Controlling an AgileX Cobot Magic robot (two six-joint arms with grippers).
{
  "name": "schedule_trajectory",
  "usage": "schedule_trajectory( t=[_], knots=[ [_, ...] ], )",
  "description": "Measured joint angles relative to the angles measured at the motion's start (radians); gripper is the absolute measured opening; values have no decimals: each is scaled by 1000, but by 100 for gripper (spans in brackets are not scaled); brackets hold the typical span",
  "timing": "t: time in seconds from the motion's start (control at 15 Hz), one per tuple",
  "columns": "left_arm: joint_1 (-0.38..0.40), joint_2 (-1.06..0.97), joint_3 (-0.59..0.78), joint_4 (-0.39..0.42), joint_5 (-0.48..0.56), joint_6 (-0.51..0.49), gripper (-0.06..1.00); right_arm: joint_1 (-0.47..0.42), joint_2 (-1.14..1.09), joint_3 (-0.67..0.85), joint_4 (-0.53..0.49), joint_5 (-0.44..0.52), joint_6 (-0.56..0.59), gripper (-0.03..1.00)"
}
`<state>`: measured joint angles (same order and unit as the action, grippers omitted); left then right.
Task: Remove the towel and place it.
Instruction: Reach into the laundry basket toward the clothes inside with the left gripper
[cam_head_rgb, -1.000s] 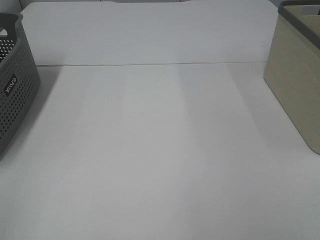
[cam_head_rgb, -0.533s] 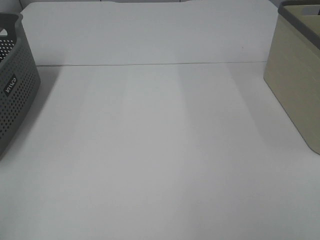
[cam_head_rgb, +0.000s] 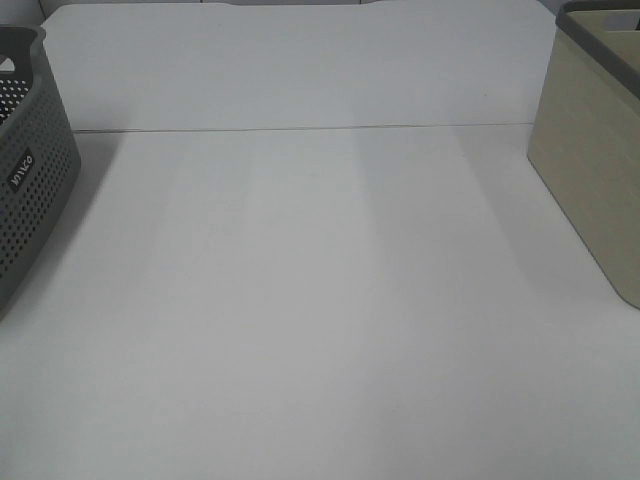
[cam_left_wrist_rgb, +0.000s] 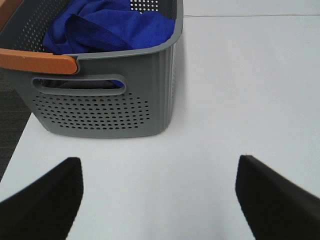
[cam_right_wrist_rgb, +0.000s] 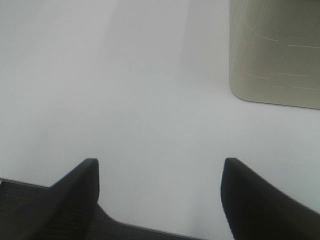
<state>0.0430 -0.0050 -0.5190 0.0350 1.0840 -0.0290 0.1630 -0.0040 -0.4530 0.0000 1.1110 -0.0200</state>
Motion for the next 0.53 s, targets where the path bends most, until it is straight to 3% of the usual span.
schedule_trajectory(
  t=[0.2,0.53],
  knots=[
    [0,0,0,7,0,0,89,0,0,0,0,0,0,69],
    [0,0,0,7,0,0,90,0,0,0,0,0,0,69]
  ],
)
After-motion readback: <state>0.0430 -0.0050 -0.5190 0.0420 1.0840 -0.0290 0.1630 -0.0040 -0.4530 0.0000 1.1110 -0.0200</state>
